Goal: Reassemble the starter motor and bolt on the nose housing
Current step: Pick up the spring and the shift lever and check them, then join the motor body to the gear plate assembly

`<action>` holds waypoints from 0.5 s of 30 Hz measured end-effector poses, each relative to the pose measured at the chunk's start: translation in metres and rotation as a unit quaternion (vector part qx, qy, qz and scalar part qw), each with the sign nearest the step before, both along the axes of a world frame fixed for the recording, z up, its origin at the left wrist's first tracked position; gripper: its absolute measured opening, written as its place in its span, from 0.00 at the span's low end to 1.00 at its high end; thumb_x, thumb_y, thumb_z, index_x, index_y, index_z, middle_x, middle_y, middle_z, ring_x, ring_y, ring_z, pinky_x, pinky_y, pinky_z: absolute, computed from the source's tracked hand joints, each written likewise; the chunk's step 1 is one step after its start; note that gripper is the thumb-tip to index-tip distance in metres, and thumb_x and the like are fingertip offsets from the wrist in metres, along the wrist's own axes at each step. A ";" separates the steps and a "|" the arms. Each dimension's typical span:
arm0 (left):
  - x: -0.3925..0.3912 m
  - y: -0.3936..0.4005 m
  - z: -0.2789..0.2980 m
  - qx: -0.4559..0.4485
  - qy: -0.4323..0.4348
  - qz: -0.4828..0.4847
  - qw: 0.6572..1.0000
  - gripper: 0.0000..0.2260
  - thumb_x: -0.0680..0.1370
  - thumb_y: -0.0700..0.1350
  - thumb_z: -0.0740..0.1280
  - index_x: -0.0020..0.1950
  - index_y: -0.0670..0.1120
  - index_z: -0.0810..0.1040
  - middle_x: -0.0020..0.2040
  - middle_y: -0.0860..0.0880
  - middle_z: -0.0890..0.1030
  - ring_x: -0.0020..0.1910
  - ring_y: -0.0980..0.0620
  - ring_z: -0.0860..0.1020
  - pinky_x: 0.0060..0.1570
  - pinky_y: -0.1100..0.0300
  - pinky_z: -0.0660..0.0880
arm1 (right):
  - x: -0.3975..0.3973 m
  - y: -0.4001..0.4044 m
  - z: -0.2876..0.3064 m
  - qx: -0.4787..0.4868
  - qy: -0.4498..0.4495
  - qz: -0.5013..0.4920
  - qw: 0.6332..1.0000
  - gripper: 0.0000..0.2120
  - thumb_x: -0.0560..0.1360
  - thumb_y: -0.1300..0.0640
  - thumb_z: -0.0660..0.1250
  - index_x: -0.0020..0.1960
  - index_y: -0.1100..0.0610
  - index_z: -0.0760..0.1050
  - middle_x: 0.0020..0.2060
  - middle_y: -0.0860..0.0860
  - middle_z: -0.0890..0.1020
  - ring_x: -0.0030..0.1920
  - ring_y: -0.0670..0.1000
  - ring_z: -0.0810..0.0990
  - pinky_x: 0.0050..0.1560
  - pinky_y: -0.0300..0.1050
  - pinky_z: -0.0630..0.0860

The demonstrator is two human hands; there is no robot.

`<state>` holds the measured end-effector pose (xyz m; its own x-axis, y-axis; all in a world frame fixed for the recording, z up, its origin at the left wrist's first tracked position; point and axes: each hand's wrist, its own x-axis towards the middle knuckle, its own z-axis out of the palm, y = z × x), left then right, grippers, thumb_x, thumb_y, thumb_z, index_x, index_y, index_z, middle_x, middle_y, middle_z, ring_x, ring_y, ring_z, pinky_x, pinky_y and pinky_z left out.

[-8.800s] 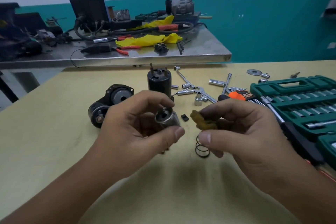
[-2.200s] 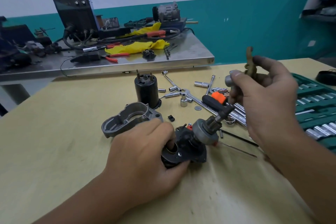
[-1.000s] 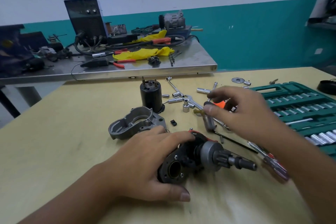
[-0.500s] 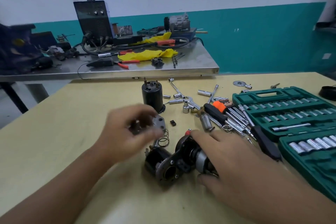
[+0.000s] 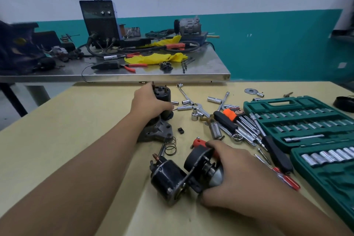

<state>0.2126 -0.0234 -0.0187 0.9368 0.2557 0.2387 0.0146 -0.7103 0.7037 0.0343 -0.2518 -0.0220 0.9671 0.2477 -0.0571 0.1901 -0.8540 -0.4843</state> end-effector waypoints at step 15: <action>-0.124 0.010 0.019 -0.713 0.048 -0.186 0.675 0.19 0.69 0.56 0.76 0.52 0.45 0.85 0.56 0.40 0.86 0.54 0.40 0.86 0.43 0.50 0.85 | -0.004 0.002 -0.027 0.214 -0.238 0.038 0.947 0.32 0.53 0.47 0.80 0.54 0.34 0.70 0.52 0.30 0.79 0.49 0.34 0.80 0.43 0.32 0.78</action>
